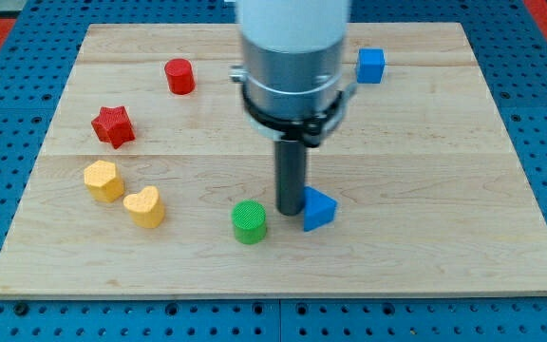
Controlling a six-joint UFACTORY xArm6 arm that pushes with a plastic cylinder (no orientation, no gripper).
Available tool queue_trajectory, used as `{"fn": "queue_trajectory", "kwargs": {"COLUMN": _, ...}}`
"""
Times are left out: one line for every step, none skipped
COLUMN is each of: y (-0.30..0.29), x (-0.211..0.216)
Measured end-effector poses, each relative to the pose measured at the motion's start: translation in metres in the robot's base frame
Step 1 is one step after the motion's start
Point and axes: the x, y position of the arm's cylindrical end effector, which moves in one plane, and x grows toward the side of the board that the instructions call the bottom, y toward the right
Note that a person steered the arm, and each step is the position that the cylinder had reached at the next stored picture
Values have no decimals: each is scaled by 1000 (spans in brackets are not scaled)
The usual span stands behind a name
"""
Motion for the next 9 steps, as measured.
{"fn": "queue_trajectory", "kwargs": {"y": 23, "x": 0}}
{"fn": "queue_trajectory", "kwargs": {"y": 28, "x": 24}}
{"fn": "queue_trajectory", "kwargs": {"y": 21, "x": 49}}
{"fn": "queue_trajectory", "kwargs": {"y": -20, "x": 93}}
{"fn": "queue_trajectory", "kwargs": {"y": -76, "x": 99}}
{"fn": "queue_trajectory", "kwargs": {"y": -138, "x": 99}}
{"fn": "queue_trajectory", "kwargs": {"y": -179, "x": 99}}
{"fn": "queue_trajectory", "kwargs": {"y": -192, "x": 99}}
{"fn": "queue_trajectory", "kwargs": {"y": -151, "x": 99}}
